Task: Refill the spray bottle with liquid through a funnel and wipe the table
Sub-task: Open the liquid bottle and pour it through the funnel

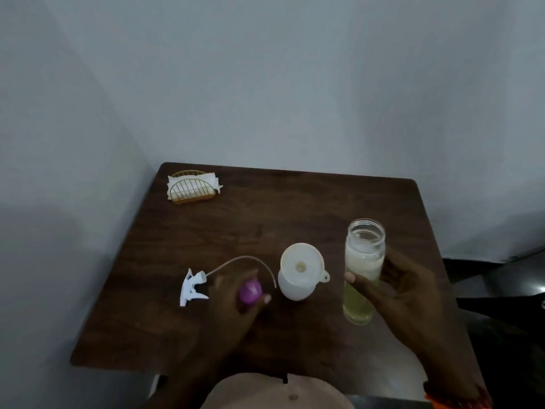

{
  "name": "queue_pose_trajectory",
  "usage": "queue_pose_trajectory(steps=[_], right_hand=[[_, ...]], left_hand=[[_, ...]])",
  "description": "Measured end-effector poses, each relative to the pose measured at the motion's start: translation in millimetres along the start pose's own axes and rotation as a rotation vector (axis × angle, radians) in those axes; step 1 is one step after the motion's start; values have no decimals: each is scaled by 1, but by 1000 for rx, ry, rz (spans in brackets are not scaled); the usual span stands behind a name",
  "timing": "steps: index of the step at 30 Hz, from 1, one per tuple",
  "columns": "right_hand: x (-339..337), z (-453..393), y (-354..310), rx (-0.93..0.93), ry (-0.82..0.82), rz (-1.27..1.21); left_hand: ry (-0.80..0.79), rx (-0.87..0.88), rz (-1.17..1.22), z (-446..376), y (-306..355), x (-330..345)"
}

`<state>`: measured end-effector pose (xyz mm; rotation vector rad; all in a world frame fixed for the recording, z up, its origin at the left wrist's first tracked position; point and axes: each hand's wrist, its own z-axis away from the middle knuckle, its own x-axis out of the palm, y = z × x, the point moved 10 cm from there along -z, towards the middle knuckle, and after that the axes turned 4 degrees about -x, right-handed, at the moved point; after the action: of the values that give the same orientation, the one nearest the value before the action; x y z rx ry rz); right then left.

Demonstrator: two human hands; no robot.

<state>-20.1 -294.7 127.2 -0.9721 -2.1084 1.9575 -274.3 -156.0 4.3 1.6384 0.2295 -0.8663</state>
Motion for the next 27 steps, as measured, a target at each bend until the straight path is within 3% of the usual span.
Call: queue_pose_trajectory(steps=[3,6,16,18,20,23,27], right_hand=[[-4,7,5,34,15,-23],[-6,11,11,53,26,-38],[-13,9,24,56,52,-16],[-14,7,23,56,48,1],[-15,6,25,57,28,35],[-12,2,30,44,-37,115],[-4,-6,35,7,-94,162]], left_hand=[[-124,-6,-180,12,-54,37],[-144,4,-299,10,-80,58],[-149,-78,-418,-9,-86,68],[-22,-126,-277,-12,-66,49],[114,-243,53,-14,-43,26],[88,-380,342,-19,-6,17],[-47,-389,380,-26,20,20]])
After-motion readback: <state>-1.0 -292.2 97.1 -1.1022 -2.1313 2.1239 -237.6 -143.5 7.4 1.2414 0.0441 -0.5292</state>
